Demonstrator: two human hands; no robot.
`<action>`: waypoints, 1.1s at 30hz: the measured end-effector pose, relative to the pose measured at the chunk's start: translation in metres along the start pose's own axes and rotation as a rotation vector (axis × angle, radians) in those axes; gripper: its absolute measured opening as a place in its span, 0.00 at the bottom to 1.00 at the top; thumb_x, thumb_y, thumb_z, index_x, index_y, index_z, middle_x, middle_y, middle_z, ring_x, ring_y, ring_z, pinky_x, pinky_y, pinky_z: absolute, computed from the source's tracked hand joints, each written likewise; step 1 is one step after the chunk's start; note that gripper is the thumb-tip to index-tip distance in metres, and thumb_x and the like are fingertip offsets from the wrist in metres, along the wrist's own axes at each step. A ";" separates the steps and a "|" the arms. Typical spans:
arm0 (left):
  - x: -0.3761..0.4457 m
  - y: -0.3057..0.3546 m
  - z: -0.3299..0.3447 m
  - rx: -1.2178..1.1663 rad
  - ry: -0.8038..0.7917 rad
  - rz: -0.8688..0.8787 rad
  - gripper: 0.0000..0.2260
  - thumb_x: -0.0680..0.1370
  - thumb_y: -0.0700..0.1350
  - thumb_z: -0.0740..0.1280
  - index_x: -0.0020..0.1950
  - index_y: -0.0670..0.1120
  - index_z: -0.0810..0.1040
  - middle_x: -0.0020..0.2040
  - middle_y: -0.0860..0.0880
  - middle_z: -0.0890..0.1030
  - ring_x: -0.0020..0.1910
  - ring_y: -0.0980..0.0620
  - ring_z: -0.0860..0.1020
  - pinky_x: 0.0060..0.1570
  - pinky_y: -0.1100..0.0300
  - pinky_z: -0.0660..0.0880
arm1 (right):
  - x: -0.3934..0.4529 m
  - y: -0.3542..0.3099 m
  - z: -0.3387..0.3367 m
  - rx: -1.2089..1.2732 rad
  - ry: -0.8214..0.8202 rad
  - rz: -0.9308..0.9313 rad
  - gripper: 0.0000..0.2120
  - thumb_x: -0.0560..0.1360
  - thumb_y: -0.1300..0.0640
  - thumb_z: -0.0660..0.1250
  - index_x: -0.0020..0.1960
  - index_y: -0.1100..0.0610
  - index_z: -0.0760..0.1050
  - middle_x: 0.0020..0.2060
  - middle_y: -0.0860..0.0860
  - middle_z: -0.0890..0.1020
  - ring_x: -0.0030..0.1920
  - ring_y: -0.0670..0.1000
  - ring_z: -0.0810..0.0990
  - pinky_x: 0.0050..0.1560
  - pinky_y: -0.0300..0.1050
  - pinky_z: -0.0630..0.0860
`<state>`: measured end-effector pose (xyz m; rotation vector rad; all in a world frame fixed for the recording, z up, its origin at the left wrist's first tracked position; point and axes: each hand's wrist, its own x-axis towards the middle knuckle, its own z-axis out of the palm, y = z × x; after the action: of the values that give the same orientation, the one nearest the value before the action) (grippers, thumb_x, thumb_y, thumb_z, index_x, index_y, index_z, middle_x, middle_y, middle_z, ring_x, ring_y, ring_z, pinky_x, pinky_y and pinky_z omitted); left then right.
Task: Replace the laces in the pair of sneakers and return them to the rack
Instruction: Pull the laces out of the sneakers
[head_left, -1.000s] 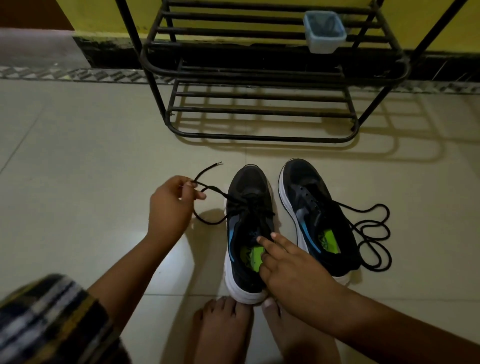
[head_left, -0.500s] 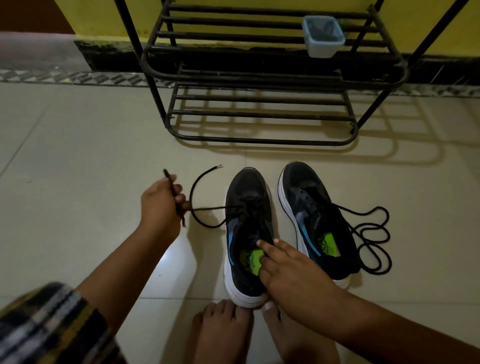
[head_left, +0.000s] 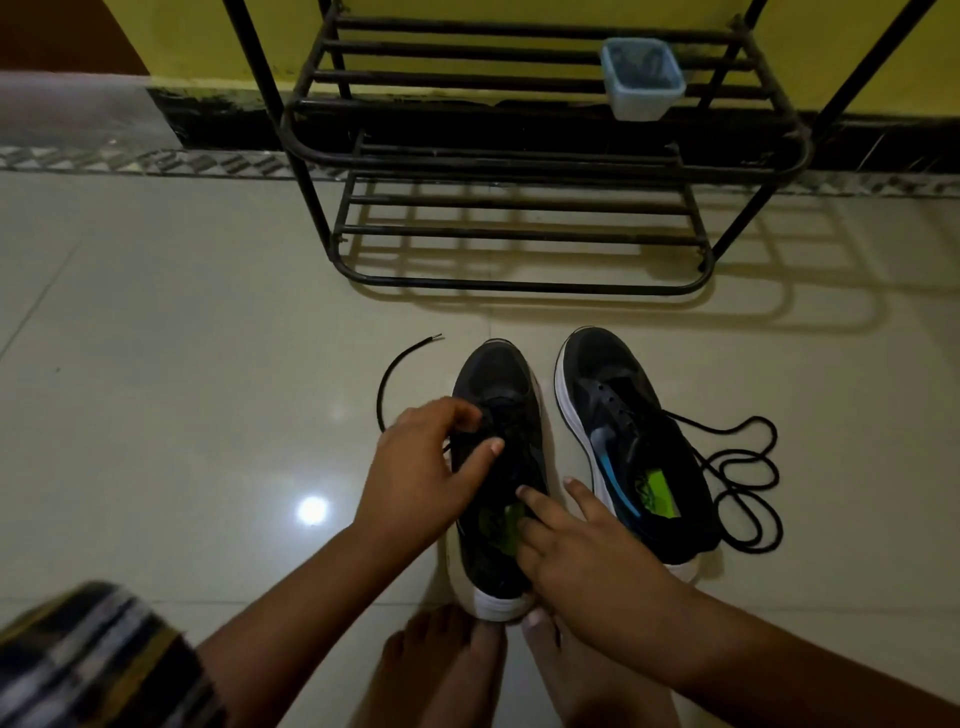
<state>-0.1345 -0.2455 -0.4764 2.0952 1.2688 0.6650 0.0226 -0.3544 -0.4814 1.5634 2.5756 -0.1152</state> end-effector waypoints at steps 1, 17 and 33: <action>-0.002 -0.002 0.004 -0.003 -0.029 -0.028 0.10 0.74 0.54 0.68 0.52 0.50 0.78 0.47 0.55 0.80 0.47 0.59 0.76 0.48 0.64 0.73 | -0.001 0.000 -0.003 0.014 -0.028 0.015 0.21 0.58 0.49 0.78 0.49 0.54 0.83 0.51 0.54 0.83 0.60 0.56 0.78 0.56 0.62 0.75; -0.007 -0.016 0.012 -0.156 -0.074 -0.151 0.06 0.78 0.40 0.62 0.49 0.47 0.79 0.44 0.53 0.82 0.45 0.61 0.79 0.44 0.70 0.73 | 0.029 0.014 -0.035 0.104 -0.023 0.240 0.24 0.65 0.46 0.75 0.54 0.60 0.77 0.45 0.53 0.79 0.48 0.53 0.77 0.36 0.41 0.77; -0.011 -0.022 0.010 -0.247 -0.093 -0.179 0.07 0.78 0.40 0.64 0.49 0.51 0.79 0.44 0.58 0.82 0.46 0.64 0.78 0.45 0.75 0.72 | 0.045 0.020 -0.031 0.145 -0.147 0.292 0.38 0.72 0.58 0.70 0.75 0.55 0.52 0.65 0.55 0.61 0.62 0.56 0.61 0.49 0.45 0.70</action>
<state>-0.1453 -0.2497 -0.5003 1.7695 1.2372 0.6042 0.0181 -0.3016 -0.4575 1.8845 2.2459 -0.3791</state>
